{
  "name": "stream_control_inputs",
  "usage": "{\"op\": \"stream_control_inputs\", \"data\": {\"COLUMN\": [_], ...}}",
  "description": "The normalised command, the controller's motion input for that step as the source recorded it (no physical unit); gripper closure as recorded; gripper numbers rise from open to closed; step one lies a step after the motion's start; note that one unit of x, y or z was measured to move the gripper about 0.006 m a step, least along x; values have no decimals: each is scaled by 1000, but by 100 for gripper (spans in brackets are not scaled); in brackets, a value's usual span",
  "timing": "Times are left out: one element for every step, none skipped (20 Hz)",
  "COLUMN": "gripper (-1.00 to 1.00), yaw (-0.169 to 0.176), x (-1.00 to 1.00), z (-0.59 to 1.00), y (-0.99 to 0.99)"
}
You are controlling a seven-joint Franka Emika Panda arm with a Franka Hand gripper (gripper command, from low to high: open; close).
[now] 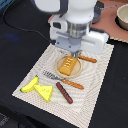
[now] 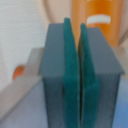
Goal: Interact with the objects in diverse but meaningful ways.
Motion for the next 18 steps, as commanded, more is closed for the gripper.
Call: {"op": "stream_control_inputs", "data": {"gripper": [100, 100, 100, 100, 100, 100, 100, 100, 100, 100, 100, -100, -100, -100, -100, -100, -100, -100], "yaw": [-59, -56, -54, -55, -59, -63, -63, -71, -75, -73, -72, -73, -73, -73, -73, -74, -75, -77], "x": [217, 246, 234, 240, 260, 297, 360, 351, 329, 291, 240, 209, 183, 177, 183, 149, 140, 194], "z": [457, 411, 331, 237, 174, 134, 117, 69, 29, 0, 0, 0, 0, 0, 0, 0, 0, 197], "y": [0, 0, 0, 0, 0, -6, -14, -14, -43, -60, -80, -91, -77, -77, -71, -100, -106, -103]}}
